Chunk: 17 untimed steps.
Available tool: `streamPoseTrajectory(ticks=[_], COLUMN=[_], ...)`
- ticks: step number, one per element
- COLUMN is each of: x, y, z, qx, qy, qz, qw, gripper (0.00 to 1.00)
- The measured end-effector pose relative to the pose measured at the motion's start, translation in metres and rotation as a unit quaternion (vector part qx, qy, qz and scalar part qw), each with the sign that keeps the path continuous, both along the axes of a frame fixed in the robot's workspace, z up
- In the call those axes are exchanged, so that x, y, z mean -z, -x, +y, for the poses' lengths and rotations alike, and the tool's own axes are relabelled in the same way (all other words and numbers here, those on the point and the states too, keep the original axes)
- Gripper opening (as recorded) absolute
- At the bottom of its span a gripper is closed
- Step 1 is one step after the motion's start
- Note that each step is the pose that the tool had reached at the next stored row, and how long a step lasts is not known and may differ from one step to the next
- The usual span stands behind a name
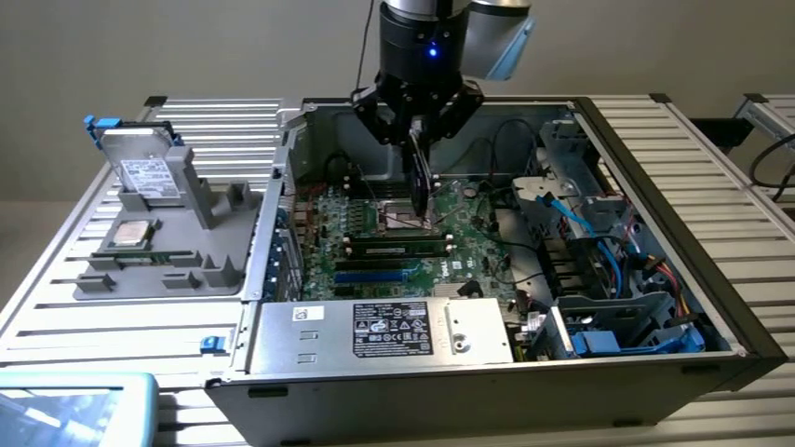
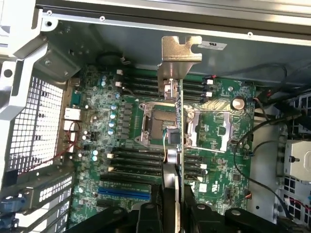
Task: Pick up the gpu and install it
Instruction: 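Insert the gpu into the slot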
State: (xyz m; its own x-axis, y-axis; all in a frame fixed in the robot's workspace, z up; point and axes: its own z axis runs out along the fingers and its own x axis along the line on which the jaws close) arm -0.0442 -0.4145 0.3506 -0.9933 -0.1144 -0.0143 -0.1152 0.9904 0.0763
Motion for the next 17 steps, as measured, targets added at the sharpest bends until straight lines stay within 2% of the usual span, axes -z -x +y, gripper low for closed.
streamPoseTrajectory(ticks=[2,5,9,13,17], x=[0.0000,-0.0001,0.0000,0.0001,0.0002], y=[0.0000,0.0000,0.0000,0.0000,0.0000], z=[0.0000,0.0000,0.0000,0.0000,0.0000], qx=[-0.018,-0.045,-0.082,-0.118,-0.154], qy=[-0.0012,-0.0012,-0.0012,-0.0012,-0.0013], qz=[0.0000,0.0001,0.0001,0.0001,0.0001], qw=[0.9998,0.9990,0.9966,0.9930,0.9881], gripper=[0.28,0.28,0.28,0.28,0.28])
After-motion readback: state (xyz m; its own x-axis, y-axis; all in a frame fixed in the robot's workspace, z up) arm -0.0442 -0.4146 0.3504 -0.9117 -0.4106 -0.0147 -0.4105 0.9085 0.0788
